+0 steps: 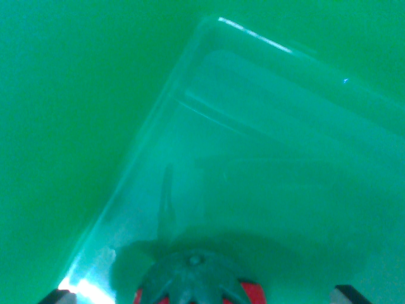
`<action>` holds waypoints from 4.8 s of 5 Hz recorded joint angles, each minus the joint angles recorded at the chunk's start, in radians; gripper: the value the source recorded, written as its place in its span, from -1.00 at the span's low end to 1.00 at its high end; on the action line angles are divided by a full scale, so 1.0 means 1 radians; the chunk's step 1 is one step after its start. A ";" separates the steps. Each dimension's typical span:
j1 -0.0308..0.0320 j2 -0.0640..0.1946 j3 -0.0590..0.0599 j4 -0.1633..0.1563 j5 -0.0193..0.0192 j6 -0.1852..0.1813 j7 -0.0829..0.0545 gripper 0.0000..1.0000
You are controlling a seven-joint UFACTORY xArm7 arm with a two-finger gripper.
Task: Pick fruit
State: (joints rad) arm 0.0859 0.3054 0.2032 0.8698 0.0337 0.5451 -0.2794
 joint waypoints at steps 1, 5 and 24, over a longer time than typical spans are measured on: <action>0.0008 0.003 0.001 -0.006 0.0000 -0.009 -0.002 -1.00; 0.0011 0.004 0.002 -0.009 0.0000 -0.013 -0.003 -1.00; -0.0047 -0.058 0.004 0.064 0.0103 0.122 -0.004 1.00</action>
State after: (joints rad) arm 0.0812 0.2472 0.2071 0.9341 0.0440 0.6669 -0.2830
